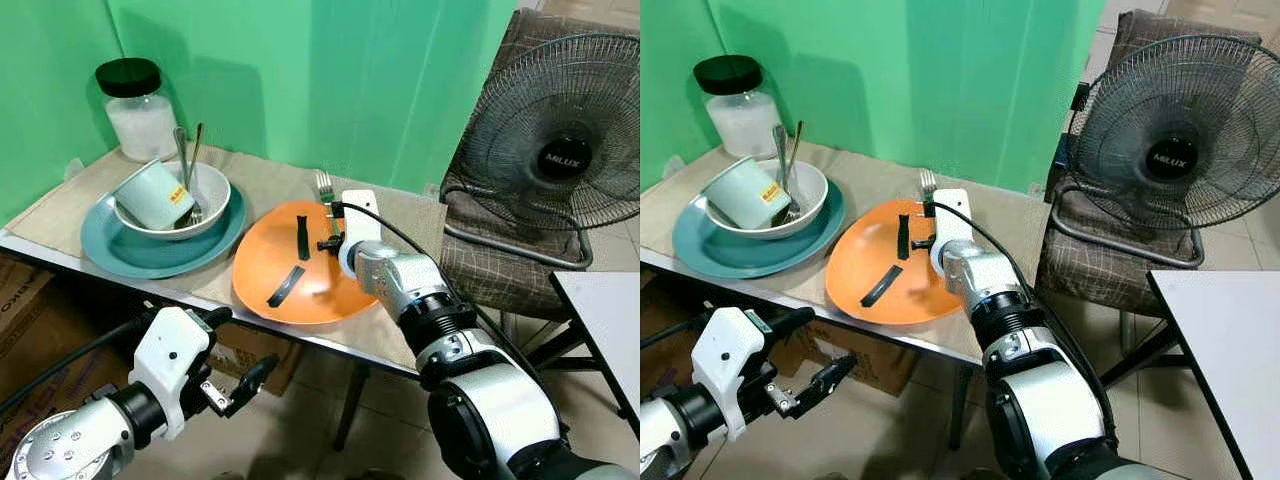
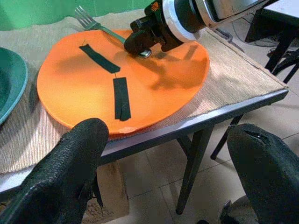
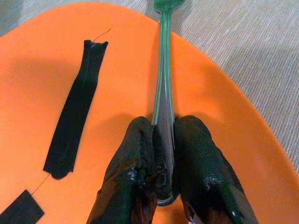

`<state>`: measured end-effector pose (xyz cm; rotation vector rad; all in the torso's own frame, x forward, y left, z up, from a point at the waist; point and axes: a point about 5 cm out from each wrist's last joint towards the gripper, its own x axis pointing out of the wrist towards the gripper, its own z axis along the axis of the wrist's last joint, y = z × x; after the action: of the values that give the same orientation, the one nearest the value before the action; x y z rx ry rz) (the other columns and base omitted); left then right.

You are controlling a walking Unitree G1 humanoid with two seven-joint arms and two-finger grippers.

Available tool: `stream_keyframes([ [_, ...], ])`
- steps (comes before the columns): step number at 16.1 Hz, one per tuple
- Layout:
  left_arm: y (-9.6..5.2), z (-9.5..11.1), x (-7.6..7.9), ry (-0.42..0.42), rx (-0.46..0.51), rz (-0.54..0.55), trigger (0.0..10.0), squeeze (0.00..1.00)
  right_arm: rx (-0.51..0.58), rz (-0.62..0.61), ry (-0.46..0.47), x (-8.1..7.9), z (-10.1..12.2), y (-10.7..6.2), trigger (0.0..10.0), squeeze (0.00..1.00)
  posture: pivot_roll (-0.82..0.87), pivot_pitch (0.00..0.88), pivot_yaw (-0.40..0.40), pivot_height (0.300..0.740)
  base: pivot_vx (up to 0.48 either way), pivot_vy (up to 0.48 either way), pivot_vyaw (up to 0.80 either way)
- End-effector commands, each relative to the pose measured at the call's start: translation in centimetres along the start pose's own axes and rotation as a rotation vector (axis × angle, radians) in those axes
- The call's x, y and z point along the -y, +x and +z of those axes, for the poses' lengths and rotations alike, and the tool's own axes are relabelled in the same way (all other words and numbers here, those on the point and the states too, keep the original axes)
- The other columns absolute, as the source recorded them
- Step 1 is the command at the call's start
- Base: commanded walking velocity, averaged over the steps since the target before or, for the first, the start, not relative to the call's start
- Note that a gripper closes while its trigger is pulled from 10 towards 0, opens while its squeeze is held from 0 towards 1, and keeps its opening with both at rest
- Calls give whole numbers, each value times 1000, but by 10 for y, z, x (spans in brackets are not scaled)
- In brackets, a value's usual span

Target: Setting the table

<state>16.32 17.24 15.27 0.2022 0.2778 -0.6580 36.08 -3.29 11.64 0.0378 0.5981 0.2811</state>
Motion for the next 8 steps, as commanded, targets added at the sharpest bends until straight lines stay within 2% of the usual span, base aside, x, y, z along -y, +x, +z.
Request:
stream_keyframes([
  [1, 0, 2, -1, 14, 8, 13, 10000, 0, -15, 46, 32, -5, -8, 0, 0, 0, 12, 50, -27, 740, 0, 0, 0],
  [3, 0, 2, -2, 16, 11, 18, 10000, 0, 18, 81, 70, 1, -3, -5, 0, 0, 13, 47, -29, 740, 0, 0, 0],
  [5, 1, 3, -3, 18, 19, 28, 10000, 0, 120, 148, 117, 18, 5, -24, 0, 0, 15, 39, -26, 740, 0, 0, 0],
  [7, 2, 3, -3, 19, 23, 25, 10000, 0, 189, 185, 82, 25, 6, -39, 0, 0, 9, 32, -18, 740, 0, 0, 0],
  [8, 3, 3, -3, 20, 24, 22, 10000, 0, 202, 189, 75, 26, 6, -41, 0, 0, 9, 32, -18, 740, 0, 0, 0],
])
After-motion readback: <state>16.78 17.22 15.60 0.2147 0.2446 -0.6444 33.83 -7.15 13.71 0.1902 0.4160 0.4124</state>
